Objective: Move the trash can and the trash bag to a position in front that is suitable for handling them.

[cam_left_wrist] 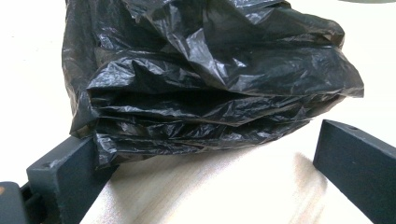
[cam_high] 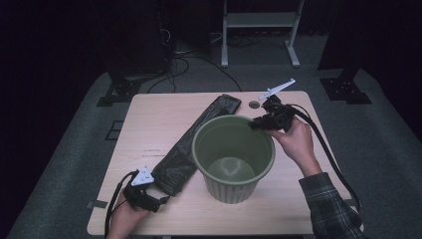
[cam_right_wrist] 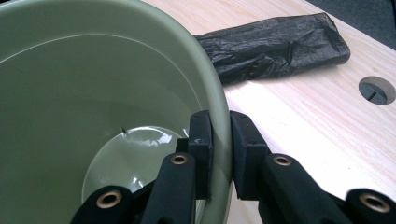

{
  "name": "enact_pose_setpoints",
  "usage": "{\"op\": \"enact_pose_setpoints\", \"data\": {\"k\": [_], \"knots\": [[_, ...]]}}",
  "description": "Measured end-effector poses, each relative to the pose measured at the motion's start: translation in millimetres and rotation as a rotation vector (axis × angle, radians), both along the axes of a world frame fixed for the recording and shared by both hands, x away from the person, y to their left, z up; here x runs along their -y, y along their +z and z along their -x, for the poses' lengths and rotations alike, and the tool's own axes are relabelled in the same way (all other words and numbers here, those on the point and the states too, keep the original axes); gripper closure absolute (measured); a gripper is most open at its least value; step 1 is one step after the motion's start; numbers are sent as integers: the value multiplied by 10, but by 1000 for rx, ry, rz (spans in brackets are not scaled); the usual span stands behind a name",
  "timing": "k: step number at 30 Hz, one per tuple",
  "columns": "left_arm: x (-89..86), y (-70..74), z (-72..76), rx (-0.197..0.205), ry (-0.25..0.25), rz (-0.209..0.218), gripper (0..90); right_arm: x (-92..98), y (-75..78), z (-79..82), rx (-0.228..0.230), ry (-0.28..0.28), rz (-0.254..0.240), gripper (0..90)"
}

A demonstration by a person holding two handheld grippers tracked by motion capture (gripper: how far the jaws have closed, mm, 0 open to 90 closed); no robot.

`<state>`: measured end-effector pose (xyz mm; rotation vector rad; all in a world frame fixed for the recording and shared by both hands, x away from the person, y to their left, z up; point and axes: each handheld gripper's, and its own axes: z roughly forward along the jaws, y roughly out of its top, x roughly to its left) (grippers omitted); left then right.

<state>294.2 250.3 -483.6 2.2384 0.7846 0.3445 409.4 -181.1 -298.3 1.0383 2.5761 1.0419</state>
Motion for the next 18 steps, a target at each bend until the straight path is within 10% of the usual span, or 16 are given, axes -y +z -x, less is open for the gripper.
{"op": "enact_pose_setpoints", "data": {"k": [5,18], "knots": [[0,0,0,0,0,0,0,-36,11,1,17,10,15,770],[-1,1,0,-1,0,-1,0,245,199,226,146,-43,-93,136]]}}
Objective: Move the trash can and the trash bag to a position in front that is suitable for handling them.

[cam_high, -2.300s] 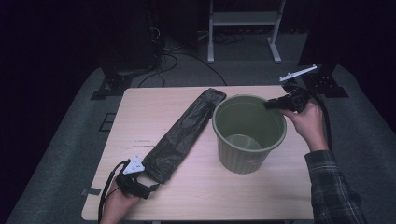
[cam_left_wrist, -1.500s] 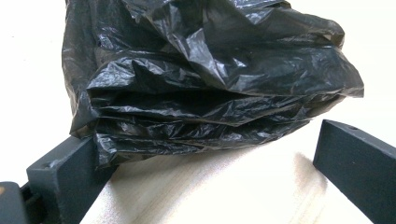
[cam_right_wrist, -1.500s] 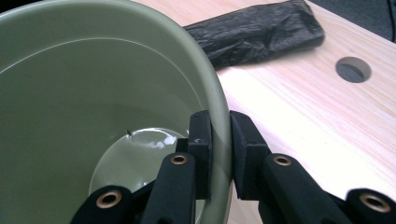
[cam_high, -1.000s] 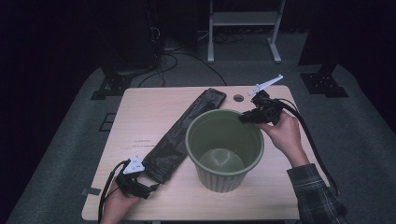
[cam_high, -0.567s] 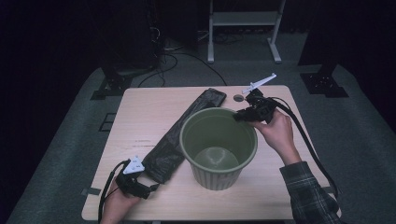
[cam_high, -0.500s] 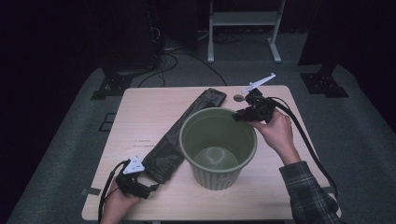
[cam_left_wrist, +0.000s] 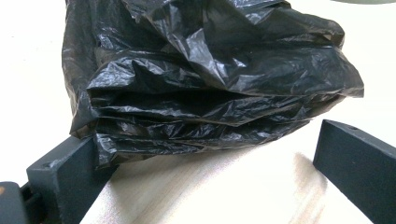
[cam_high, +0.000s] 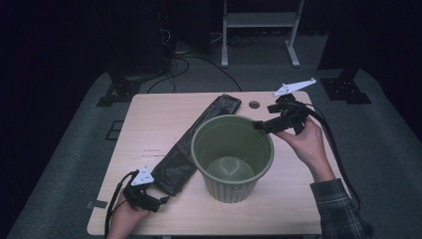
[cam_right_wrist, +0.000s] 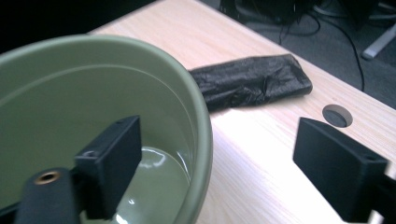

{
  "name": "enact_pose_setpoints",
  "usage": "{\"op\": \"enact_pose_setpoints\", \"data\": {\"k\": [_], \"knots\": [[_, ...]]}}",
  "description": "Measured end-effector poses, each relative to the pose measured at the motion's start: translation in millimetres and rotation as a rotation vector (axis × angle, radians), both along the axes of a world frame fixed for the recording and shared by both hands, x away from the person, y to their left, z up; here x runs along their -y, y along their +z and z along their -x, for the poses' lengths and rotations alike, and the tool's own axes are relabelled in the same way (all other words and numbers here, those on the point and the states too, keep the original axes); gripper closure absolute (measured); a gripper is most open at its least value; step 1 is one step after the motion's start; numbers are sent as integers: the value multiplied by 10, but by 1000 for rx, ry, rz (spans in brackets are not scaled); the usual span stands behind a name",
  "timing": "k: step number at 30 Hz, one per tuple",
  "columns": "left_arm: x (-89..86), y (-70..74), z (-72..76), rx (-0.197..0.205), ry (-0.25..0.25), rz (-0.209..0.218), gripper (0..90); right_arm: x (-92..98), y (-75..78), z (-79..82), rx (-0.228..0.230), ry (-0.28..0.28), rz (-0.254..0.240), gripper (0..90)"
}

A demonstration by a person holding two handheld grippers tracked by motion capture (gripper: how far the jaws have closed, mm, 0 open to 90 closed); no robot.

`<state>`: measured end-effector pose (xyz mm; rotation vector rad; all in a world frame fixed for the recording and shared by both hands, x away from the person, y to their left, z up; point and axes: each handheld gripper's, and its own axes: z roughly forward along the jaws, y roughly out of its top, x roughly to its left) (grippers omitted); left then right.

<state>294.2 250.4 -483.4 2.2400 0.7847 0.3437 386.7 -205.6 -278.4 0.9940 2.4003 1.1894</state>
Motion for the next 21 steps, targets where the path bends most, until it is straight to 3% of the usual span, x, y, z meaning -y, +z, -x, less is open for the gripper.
{"op": "enact_pose_setpoints", "data": {"k": [3,7,10,18,21], "knots": [[0,0,0,0,0,0,0,138,9,72,10,-15,-41,99],[1,-1,1,1,1,1,0,303,-9,167,23,-42,-54,5],[1,-1,1,1,1,1,0,405,-45,229,29,-54,-48,0],[2,-1,2,1,1,1,0,869,-311,436,53,-113,-67,0],[2,-2,2,1,2,2,0,998,-444,491,39,-126,-75,0]]}}
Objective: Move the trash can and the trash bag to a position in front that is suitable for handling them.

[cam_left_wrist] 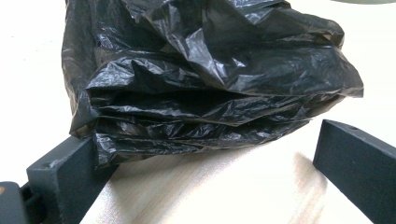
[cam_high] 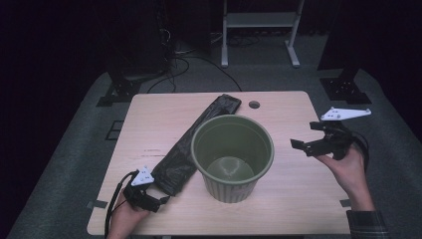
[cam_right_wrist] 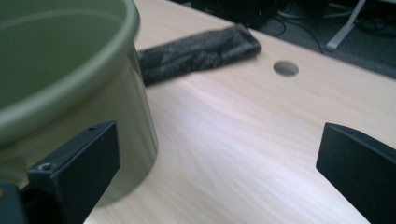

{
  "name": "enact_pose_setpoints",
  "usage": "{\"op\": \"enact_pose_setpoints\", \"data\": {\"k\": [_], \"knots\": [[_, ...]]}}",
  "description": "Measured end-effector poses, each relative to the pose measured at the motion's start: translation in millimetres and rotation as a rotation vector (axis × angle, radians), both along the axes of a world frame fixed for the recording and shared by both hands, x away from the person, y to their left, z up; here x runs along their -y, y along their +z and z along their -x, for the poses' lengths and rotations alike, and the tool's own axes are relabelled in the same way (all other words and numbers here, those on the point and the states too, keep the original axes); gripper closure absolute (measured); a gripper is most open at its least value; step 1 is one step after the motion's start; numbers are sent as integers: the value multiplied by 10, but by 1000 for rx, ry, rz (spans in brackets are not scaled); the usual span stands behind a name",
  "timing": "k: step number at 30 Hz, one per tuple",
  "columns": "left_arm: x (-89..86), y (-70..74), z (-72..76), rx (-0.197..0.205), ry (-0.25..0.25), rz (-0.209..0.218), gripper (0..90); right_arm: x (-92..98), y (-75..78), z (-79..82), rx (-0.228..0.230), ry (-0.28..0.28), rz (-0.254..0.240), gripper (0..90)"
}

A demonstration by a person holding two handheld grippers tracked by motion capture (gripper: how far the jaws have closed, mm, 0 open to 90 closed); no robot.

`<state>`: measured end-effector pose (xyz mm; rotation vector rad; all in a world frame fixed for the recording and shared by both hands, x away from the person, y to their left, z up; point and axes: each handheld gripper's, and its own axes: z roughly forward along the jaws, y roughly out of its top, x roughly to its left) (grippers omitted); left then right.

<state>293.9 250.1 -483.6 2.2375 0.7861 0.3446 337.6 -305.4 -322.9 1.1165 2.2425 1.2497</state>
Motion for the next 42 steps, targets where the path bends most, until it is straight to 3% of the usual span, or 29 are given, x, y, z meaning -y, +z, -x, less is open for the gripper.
{"op": "enact_pose_setpoints", "data": {"k": [12,14,15,22,25,27,30,37,42], "knots": [[1,0,1,-1,1,2,0,209,-651,230,-18,-38,58,0],[0,0,0,0,0,0,0,217,-695,246,-18,-41,61,0],[1,0,0,0,0,1,0,247,-844,288,-41,-56,77,0],[1,0,0,0,0,0,0,338,-1204,420,-74,-80,82,0],[1,0,0,0,0,0,0,343,-1293,448,-85,-87,107,0],[1,0,0,0,0,0,0,334,-1420,484,-84,-101,160,0],[1,0,0,0,0,0,0,312,-1506,500,-83,-102,203,0],[1,0,1,0,1,0,0,324,-1645,487,-122,-88,176,0],[1,0,4,1,4,0,0,336,-1657,487,-114,-90,167,0]]}}
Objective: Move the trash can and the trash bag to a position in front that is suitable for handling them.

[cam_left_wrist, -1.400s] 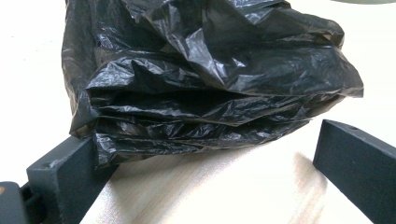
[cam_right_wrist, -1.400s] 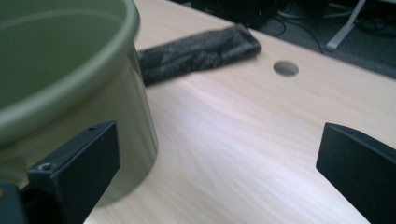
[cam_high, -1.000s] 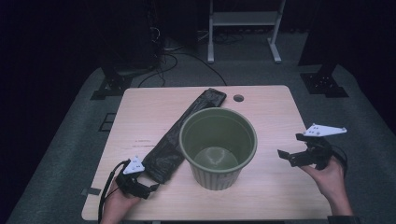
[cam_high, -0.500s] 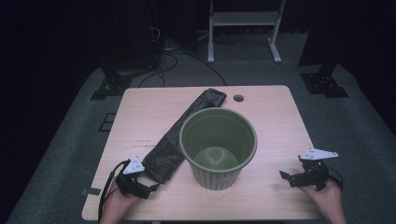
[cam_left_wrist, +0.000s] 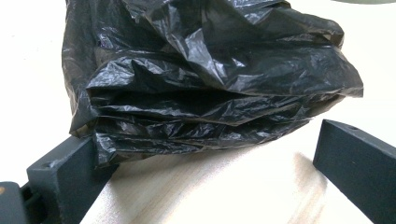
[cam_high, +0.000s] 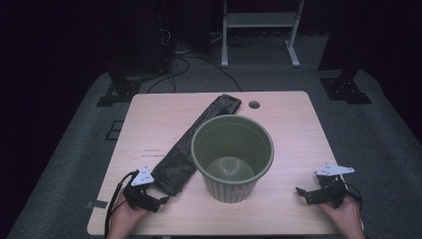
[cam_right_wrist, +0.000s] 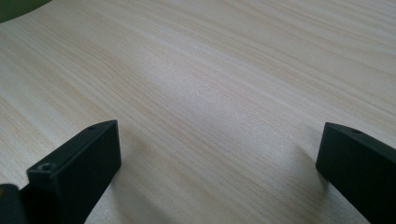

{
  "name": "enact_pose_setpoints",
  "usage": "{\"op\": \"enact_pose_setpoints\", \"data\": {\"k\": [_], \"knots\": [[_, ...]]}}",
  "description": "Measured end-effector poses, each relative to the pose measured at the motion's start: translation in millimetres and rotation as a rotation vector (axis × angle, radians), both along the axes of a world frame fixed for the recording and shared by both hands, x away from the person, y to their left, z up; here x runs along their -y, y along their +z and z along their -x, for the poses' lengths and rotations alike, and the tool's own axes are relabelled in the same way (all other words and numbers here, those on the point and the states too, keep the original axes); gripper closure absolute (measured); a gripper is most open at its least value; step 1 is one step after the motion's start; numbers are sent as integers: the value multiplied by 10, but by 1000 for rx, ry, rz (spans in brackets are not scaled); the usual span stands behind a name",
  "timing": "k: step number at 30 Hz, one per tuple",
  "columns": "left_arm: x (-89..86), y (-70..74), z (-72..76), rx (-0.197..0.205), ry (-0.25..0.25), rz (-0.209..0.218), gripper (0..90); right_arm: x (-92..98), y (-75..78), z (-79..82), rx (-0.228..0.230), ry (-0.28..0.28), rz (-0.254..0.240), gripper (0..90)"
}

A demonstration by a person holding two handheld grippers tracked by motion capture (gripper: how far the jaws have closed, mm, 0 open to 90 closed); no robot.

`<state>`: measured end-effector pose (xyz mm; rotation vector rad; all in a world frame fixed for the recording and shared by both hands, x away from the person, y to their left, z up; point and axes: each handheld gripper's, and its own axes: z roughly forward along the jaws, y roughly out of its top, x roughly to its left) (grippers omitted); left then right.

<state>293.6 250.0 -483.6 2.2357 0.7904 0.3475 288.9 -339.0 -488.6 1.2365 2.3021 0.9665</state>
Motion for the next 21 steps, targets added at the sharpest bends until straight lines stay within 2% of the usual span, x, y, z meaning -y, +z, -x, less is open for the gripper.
{"op": "enact_pose_setpoints", "data": {"k": [10,14,21], "knots": [[-11,30,46,-15,1,-11,0,-1,0,-1,0,2,0,0],[-58,107,126,-4,19,28,0,-1,0,-2,0,2,0,0],[-137,257,212,2,61,39,0,-1,0,-2,0,2,0,0]]}}
